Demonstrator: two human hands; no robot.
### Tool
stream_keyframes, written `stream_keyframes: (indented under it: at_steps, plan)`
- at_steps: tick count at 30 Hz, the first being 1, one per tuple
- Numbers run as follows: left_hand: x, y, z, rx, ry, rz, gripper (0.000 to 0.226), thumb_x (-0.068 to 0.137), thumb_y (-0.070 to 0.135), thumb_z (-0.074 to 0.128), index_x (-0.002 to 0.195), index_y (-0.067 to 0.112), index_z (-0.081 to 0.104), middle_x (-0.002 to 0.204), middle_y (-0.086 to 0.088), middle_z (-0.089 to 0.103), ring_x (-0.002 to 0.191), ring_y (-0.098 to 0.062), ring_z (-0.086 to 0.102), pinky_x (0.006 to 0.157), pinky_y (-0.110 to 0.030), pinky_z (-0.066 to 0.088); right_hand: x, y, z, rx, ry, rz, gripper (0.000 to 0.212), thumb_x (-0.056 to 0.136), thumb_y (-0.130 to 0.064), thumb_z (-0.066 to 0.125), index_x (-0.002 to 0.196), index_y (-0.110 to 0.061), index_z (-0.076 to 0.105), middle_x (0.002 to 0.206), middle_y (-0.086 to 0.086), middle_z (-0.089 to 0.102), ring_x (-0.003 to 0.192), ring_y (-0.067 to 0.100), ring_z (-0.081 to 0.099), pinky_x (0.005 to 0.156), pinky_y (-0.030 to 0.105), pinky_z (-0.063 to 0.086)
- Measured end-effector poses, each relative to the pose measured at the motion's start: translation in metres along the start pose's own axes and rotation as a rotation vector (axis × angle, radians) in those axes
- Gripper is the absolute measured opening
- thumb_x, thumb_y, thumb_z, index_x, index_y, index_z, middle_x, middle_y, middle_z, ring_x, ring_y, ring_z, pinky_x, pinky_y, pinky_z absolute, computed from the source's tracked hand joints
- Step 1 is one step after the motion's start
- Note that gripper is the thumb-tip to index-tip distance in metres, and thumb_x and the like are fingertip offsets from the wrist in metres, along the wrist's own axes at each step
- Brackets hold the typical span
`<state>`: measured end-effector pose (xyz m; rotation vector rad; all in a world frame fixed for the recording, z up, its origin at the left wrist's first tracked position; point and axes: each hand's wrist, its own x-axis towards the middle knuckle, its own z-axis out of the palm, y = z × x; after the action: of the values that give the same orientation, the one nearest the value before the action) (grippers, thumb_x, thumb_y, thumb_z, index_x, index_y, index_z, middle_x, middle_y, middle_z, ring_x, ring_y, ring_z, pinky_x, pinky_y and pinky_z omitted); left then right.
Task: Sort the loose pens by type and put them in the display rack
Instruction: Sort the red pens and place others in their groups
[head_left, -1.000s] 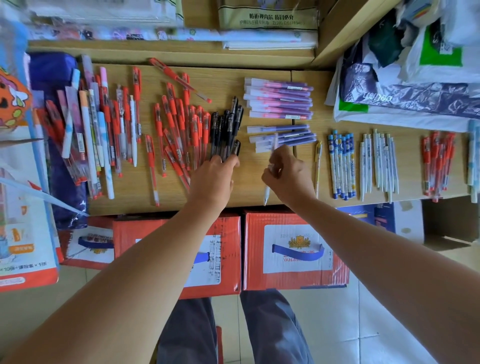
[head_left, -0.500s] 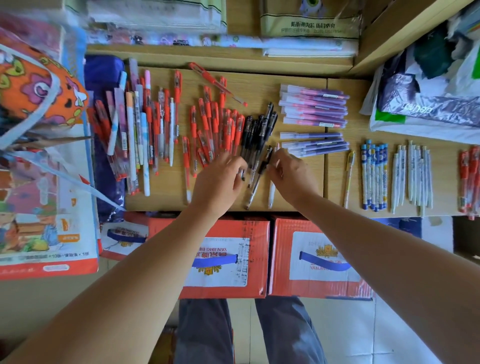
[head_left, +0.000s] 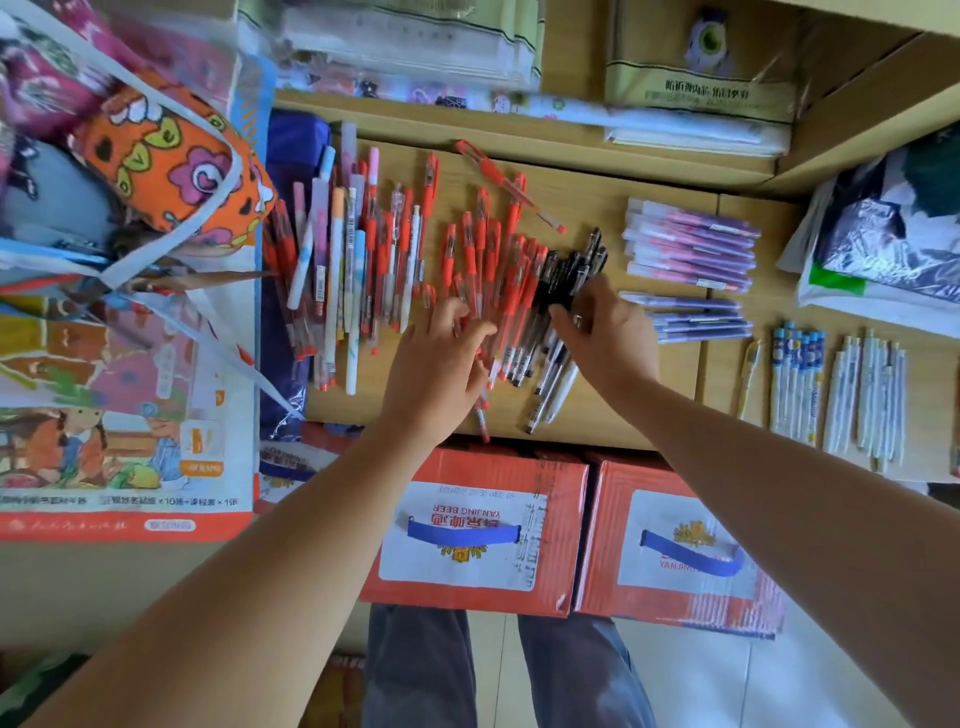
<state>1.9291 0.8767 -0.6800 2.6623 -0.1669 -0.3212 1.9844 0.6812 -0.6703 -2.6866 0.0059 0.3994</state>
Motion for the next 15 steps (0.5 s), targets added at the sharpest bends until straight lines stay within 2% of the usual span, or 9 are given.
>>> stream_keyframes:
  at_steps: [3,5,7,10,12,15]
  plan:
    - [0.012,-0.008,-0.008,0.003,0.033,-0.027,0.04,0.08,0.015,0.069,0.119,0.018,0.06,0.125,-0.009,0.049,0.113,-0.026,0.052,0.094,-0.041,0.048,0.033,-0.021,-0.005,0.037,0.108,-0.032,0.033,0.094,-0.036,0.055,0.114,-0.011,0.048,0.099,0.007,0.06,0.07,0.019,0.056,0.05,0.026,0.043]
    - [0.02,-0.013,-0.011,0.03,0.048,-0.006,0.043,0.08,0.015,0.069,0.122,0.018,0.059,0.13,-0.011,0.048,0.122,-0.029,0.047,0.1,-0.043,0.043,0.055,-0.034,-0.005,0.02,0.118,-0.025,0.041,0.093,-0.033,0.056,0.127,-0.014,0.047,0.123,0.009,0.05,0.077,0.016,0.051,0.055,0.028,0.042]
    - [0.025,-0.016,-0.013,0.039,0.026,0.01,0.048,0.082,0.017,0.066,0.129,0.019,0.056,0.138,-0.011,0.044,0.13,-0.03,0.04,0.108,-0.045,0.036,0.071,-0.042,-0.002,-0.067,0.082,0.029,0.043,0.093,-0.032,0.056,0.132,-0.017,0.047,0.131,0.008,0.044,0.084,0.017,0.05,0.06,0.029,0.039]
    - [0.03,-0.021,-0.013,0.048,-0.025,0.011,0.054,0.084,0.02,0.066,0.135,0.02,0.052,0.145,-0.011,0.04,0.134,-0.031,0.037,0.112,-0.046,0.032,0.085,-0.051,0.001,-0.145,0.036,0.093,0.025,0.095,-0.029,0.055,0.114,-0.015,0.062,0.117,0.007,0.056,0.092,0.023,0.059,0.063,0.028,0.037]
    - [0.031,-0.025,-0.013,0.046,-0.043,0.023,0.055,0.083,0.019,0.067,0.136,0.02,0.051,0.145,-0.012,0.039,0.133,-0.031,0.04,0.111,-0.045,0.032,0.087,-0.053,0.003,-0.133,0.038,0.07,0.018,0.094,-0.028,0.057,0.099,-0.012,0.065,0.104,0.007,0.06,0.086,0.024,0.059,0.062,0.027,0.036]
    - [0.032,-0.027,-0.016,0.026,-0.083,0.018,0.055,0.085,0.018,0.064,0.138,0.02,0.049,0.148,-0.011,0.036,0.134,-0.029,0.039,0.113,-0.044,0.031,0.075,-0.05,0.003,0.016,0.017,-0.01,0.013,0.089,-0.022,0.062,0.089,-0.009,0.066,0.088,0.007,0.064,0.074,0.02,0.057,0.059,0.023,0.035]
